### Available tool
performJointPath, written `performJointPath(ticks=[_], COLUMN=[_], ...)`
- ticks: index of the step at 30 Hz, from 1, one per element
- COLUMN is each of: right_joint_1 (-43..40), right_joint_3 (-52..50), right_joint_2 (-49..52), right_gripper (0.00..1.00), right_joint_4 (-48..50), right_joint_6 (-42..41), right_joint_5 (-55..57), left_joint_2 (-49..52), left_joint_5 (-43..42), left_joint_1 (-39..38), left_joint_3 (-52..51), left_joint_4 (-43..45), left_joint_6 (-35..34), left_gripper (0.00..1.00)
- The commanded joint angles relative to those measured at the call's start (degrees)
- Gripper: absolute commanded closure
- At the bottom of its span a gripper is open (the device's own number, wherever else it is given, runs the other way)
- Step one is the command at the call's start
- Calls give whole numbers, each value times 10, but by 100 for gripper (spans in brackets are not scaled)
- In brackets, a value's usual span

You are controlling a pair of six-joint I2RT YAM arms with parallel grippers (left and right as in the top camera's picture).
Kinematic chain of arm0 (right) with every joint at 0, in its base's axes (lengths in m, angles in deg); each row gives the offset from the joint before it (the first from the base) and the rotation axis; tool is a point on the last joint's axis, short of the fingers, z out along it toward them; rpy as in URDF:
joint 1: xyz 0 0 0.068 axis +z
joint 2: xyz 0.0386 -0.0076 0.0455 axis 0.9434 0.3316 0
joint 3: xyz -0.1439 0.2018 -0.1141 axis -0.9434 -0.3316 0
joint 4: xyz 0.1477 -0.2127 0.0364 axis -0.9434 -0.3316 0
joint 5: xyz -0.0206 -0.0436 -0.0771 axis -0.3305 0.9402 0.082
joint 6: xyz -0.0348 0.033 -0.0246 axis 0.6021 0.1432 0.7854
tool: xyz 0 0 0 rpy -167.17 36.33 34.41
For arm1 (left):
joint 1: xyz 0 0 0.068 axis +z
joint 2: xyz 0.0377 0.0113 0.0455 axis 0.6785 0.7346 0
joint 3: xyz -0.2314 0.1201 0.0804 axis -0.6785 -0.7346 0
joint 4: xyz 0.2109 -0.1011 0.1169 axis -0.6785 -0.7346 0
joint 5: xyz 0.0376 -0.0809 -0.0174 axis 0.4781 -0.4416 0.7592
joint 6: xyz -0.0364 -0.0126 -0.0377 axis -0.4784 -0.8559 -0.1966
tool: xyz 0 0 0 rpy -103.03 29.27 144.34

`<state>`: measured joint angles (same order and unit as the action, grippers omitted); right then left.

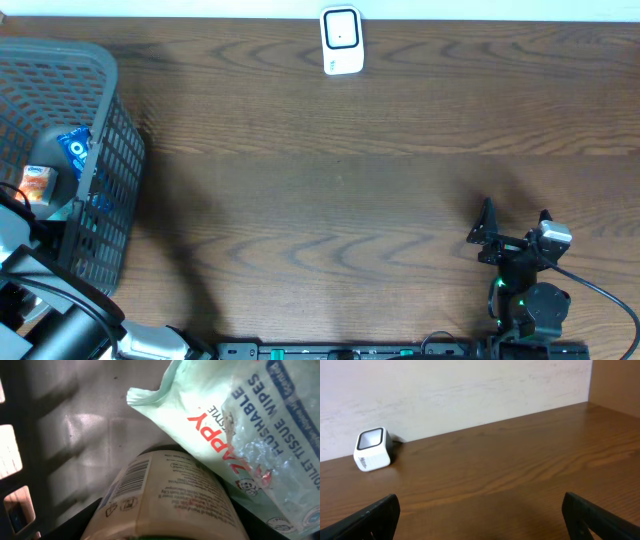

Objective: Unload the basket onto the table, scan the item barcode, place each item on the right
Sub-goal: 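Lift the bottle out and set it upright on the table centre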

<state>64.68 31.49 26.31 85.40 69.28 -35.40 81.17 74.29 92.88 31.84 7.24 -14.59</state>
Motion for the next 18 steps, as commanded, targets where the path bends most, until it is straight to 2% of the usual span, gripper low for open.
performJointPath(ticks=[1, 6, 18], right_joint_1=[4, 4, 4], right_joint_3=[-1, -1, -1], right_joint_2=[-3, -3, -3], right_gripper=[1, 1, 1], right_joint_4=[-2, -2, -2], right_joint_6=[-4, -4, -4], right_joint_5=[5, 5, 5], left_joint_2=[0, -49, -292], left_joint_5=[0, -5, -199], left_joint_1=[2, 2, 1], left_joint_3=[-1, 21, 114], left_joint_4=[-5, -24, -13], left_joint_6=[12, 13, 12], left_gripper=[43, 44, 43])
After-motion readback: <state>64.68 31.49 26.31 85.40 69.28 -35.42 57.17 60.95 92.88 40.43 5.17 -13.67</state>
